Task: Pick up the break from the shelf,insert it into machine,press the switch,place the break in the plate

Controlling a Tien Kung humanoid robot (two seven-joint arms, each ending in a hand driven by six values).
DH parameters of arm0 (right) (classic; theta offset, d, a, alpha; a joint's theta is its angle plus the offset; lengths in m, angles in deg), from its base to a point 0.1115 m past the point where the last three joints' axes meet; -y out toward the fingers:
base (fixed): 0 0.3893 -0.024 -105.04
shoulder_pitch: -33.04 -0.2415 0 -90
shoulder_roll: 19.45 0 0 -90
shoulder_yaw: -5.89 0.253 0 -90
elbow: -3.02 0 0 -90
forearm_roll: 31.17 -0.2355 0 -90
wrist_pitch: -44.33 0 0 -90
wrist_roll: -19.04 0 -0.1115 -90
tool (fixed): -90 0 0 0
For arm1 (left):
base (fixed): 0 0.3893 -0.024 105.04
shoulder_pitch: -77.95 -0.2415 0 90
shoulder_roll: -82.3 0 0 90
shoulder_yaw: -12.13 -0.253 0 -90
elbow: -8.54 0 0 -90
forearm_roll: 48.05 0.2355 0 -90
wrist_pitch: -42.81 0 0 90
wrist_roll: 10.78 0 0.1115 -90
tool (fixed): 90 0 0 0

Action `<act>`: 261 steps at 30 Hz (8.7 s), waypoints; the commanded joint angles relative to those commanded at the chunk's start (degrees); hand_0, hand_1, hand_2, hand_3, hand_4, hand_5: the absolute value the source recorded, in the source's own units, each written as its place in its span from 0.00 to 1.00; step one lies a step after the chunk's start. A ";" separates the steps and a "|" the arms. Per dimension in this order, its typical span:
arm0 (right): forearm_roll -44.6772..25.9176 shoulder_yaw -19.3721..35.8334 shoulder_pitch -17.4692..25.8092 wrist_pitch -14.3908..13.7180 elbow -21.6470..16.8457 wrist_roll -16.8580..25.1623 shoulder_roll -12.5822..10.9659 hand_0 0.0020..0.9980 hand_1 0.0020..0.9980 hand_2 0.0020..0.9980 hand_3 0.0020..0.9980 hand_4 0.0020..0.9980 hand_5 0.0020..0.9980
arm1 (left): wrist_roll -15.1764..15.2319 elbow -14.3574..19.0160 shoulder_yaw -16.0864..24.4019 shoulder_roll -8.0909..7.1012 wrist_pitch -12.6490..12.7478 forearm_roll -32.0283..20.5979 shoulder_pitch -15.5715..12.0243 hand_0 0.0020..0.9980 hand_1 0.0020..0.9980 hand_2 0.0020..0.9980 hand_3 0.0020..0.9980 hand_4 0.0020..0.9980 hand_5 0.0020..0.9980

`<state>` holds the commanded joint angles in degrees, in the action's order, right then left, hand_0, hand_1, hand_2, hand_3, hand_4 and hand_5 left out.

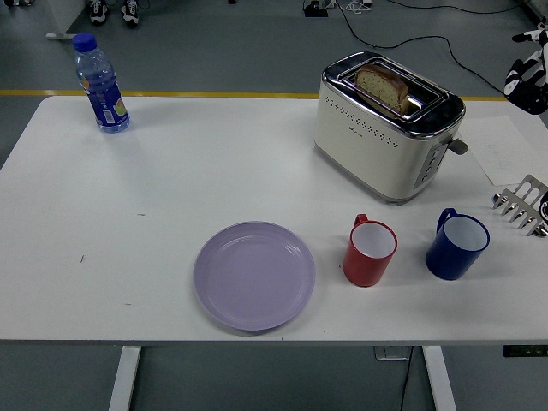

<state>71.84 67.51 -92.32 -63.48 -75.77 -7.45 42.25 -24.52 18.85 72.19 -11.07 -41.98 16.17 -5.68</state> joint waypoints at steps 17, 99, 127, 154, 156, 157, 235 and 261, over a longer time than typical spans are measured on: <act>2.29 -3.82 4.24 4.76 -0.12 -0.56 0.55 0.10 0.11 0.24 0.77 0.36 0.00 | -0.01 0.00 -0.06 0.09 -0.07 0.11 -0.20 0.69 0.69 0.68 0.56 0.28 0.83; 5.49 -5.12 5.73 4.84 7.66 -5.13 4.37 0.10 0.10 0.22 0.70 0.36 0.00 | 0.01 0.00 -1.07 0.09 -0.32 -0.31 -0.07 0.68 0.69 0.68 0.56 0.28 0.83; 5.84 -6.10 4.73 4.09 4.54 -4.22 5.26 0.10 0.10 0.22 0.69 0.36 0.00 | -0.04 0.00 -1.22 0.08 -0.42 -0.31 -0.02 0.68 0.69 0.68 0.56 0.28 0.83; 4.93 -8.42 4.67 4.35 8.24 -4.04 6.56 0.10 0.10 0.22 0.69 0.37 0.00 | -0.07 0.00 -1.40 0.08 -0.53 -0.27 0.03 0.69 0.69 0.68 0.56 0.28 0.83; 4.83 -8.58 4.67 4.30 8.84 -3.94 6.76 0.10 0.10 0.22 0.69 0.36 0.00 | -0.07 0.00 -1.37 0.10 -0.52 -0.24 0.02 0.68 0.69 0.68 0.56 0.28 0.83; 4.78 -8.62 4.67 4.28 9.09 -3.88 6.84 0.10 0.10 0.22 0.69 0.36 0.00 | -0.08 0.00 -1.35 0.11 -0.52 -0.18 0.03 0.68 0.69 0.68 0.56 0.28 0.83; -7.38 -4.14 -3.62 -2.98 3.76 6.75 8.95 0.79 0.80 0.91 0.95 0.76 0.38 | -0.47 0.00 -2.38 -0.17 -1.08 -0.43 0.27 0.69 0.69 0.68 0.56 0.28 0.83; -7.83 -11.27 -17.15 4.16 18.42 5.86 16.83 0.81 0.80 0.86 0.89 0.76 0.30 | -0.36 0.00 -2.98 -0.53 -0.92 -1.44 1.02 0.69 0.69 0.68 0.56 0.28 0.83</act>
<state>64.01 56.24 -109.46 -59.32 -57.35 -1.59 59.07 -24.88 18.85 69.22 -11.61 -42.90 14.73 -4.66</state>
